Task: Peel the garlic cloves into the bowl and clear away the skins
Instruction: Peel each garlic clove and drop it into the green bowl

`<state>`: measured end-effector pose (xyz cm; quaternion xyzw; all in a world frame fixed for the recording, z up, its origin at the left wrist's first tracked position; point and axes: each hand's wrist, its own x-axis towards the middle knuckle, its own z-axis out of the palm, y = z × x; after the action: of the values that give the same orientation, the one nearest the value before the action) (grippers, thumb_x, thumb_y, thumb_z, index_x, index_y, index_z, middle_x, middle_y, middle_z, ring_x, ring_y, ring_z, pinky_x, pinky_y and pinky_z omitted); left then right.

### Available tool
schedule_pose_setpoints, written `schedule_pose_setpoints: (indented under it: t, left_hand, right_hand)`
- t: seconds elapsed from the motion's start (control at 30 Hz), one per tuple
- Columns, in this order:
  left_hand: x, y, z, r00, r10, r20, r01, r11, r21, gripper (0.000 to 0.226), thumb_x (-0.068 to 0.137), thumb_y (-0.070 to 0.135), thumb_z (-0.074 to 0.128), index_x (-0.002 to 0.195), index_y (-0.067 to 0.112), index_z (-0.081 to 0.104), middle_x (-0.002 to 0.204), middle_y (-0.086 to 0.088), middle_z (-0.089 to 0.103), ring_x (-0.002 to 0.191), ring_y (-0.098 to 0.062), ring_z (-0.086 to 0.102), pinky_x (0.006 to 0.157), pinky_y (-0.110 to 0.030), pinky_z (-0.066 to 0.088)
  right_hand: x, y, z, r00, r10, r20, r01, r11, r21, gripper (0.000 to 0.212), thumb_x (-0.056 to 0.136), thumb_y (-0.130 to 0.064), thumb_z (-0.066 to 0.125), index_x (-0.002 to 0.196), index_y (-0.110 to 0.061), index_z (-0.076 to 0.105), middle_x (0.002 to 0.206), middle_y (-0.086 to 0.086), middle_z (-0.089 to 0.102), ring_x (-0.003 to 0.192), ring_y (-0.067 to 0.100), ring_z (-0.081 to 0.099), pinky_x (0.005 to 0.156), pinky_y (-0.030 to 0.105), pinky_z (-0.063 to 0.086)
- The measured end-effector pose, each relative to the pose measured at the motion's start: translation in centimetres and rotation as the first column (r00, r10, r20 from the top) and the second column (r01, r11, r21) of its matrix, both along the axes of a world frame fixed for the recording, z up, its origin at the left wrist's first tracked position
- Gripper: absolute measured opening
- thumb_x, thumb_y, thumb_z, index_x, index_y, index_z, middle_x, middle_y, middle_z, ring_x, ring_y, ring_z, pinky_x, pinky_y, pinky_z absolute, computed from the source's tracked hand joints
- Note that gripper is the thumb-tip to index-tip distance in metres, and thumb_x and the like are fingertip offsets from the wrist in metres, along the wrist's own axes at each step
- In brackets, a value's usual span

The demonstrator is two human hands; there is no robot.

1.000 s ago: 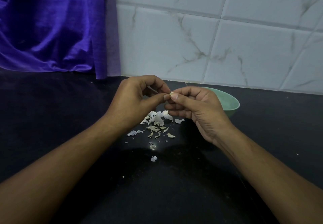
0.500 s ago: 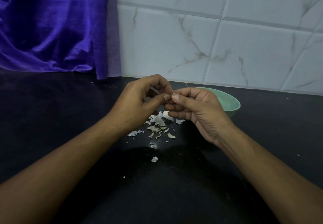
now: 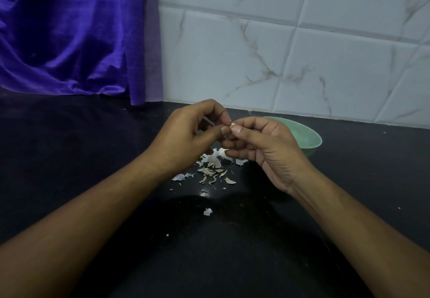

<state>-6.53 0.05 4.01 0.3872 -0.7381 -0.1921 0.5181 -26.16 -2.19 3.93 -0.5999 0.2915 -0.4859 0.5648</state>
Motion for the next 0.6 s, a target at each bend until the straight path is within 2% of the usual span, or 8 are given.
schedule_pose_setpoints:
  t: [0.07,0.2,0.3,0.4,0.5,0.6]
  left_hand:
    - [0.00,-0.10,-0.14,1.000,0.020,0.009,-0.020,1.000,-0.001,0.009,0.096,0.011,0.072,0.095,0.020,0.070,0.085,-0.002,0.072,0.079,-0.027,0.072,0.066,-0.050,0.063]
    - [-0.22,-0.03,-0.14,0.999,0.046,-0.018,-0.046,0.999,0.006,0.010,0.091,0.013,0.079,0.093,0.018,0.071,0.084,0.000,0.073,0.075,-0.019,0.072,0.067,-0.051,0.063]
    - [-0.15,-0.10,-0.15,0.994,0.061,-0.093,-0.057,0.997,0.044,0.016,0.087,0.018,0.083,0.091,0.015,0.068,0.083,-0.003,0.073,0.077,-0.029,0.073,0.068,-0.055,0.062]
    - [0.03,-0.15,-0.07,0.986,0.082,-0.142,-0.072,0.995,0.076,0.025,0.081,0.032,0.085,0.087,0.015,0.067,0.080,-0.011,0.074,0.080,-0.042,0.073,0.069,-0.060,0.062]
    - [0.00,-0.15,0.05,0.984,0.088,-0.154,-0.073,0.992,0.102,0.019,0.088,0.022,0.084,0.086,0.010,0.069,0.080,-0.013,0.074,0.082,-0.040,0.073,0.070,-0.059,0.063]
    - [0.00,-0.10,0.07,0.987,0.082,-0.140,-0.064,0.990,0.126,0.008,0.091,0.015,0.078,0.093,0.010,0.073,0.083,-0.010,0.076,0.080,-0.031,0.075,0.071,-0.057,0.063]
  right_hand:
    - [0.10,0.03,-0.01,1.000,0.009,0.007,-0.009,1.000,0.008,0.015,0.092,-0.010,0.070,0.104,-0.002,0.069,0.100,0.020,0.076,0.081,0.024,0.074,0.076,0.037,0.064]
    - [0.26,0.16,0.08,1.000,0.027,0.013,-0.027,1.000,0.007,0.012,0.096,-0.012,0.066,0.105,-0.004,0.066,0.102,0.016,0.076,0.082,0.022,0.073,0.078,0.039,0.063]
    - [0.24,0.30,0.22,1.000,0.023,0.020,-0.023,1.000,0.009,0.009,0.099,-0.012,0.063,0.105,-0.005,0.063,0.102,0.016,0.077,0.087,0.026,0.074,0.078,0.038,0.064]
    - [0.21,0.34,0.41,0.999,0.018,0.036,-0.019,1.000,0.022,0.005,0.101,-0.011,0.061,0.104,-0.007,0.062,0.102,0.015,0.077,0.090,0.029,0.076,0.077,0.039,0.064]
    - [0.20,0.25,0.50,0.998,-0.005,0.055,0.003,0.999,0.032,0.007,0.099,-0.010,0.065,0.104,-0.006,0.062,0.099,0.015,0.076,0.085,0.027,0.076,0.074,0.037,0.064]
    - [0.15,0.18,0.51,0.997,-0.009,0.082,0.007,1.000,0.031,0.011,0.095,-0.008,0.069,0.104,-0.006,0.063,0.094,0.013,0.074,0.080,0.025,0.075,0.072,0.035,0.064]
